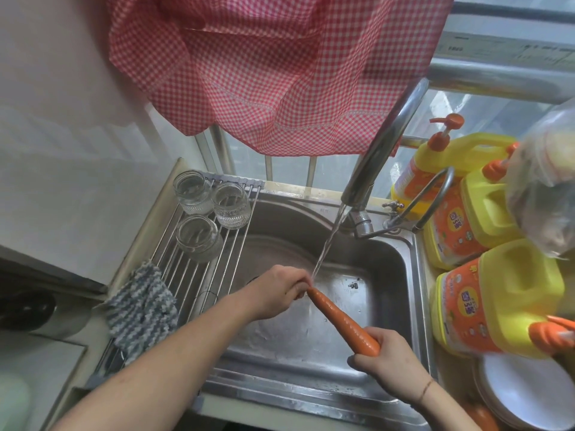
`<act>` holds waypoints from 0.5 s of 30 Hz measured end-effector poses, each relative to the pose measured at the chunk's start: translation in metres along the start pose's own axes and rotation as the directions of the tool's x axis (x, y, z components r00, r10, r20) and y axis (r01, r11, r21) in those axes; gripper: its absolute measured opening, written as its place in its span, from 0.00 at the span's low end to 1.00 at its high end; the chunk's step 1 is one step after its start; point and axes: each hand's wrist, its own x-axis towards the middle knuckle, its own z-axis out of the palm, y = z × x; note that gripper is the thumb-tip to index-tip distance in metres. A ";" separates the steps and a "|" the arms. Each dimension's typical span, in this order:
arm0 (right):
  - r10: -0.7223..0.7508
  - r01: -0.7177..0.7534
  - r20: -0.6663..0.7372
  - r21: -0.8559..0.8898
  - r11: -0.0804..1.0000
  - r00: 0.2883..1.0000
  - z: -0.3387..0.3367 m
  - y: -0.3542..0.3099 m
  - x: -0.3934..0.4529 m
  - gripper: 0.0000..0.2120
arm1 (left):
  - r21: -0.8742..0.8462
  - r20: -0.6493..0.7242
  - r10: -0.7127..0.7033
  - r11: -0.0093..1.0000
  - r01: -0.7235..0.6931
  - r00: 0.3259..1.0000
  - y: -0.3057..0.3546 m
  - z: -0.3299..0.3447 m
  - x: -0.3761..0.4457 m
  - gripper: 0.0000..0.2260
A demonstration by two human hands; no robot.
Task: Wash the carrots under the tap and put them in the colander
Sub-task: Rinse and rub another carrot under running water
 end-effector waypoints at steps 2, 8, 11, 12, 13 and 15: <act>0.003 -0.003 -0.012 -0.027 1.000 1.000 -0.001 0.002 0.000 0.14 | 0.070 0.024 0.055 0.996 -0.057 0.998 0.000 -0.002 0.001 0.07; -0.020 0.016 -0.056 -0.074 0.997 0.998 -0.005 0.000 -0.001 0.12 | 0.164 0.124 0.118 0.977 -0.137 0.985 -0.006 -0.005 0.007 0.09; -0.035 0.031 -0.049 -0.092 0.995 0.998 -0.008 -0.004 0.001 0.09 | 0.145 0.124 0.124 0.979 -0.142 0.984 -0.005 -0.007 0.008 0.13; -0.036 0.032 -0.042 -0.100 0.995 0.998 -0.010 -0.005 0.002 0.09 | 0.129 0.119 0.128 0.981 -0.143 0.985 -0.005 -0.007 0.008 0.15; -0.034 0.030 -0.035 -0.105 0.994 0.999 -0.010 -0.005 0.003 0.09 | 0.114 0.118 0.128 0.983 -0.142 0.985 -0.005 -0.007 0.007 0.15; -0.026 0.024 -0.020 -0.112 0.993 0.999 -0.011 -0.004 0.004 0.08 | 0.094 0.118 0.124 0.986 -0.136 0.985 -0.005 -0.007 0.006 0.12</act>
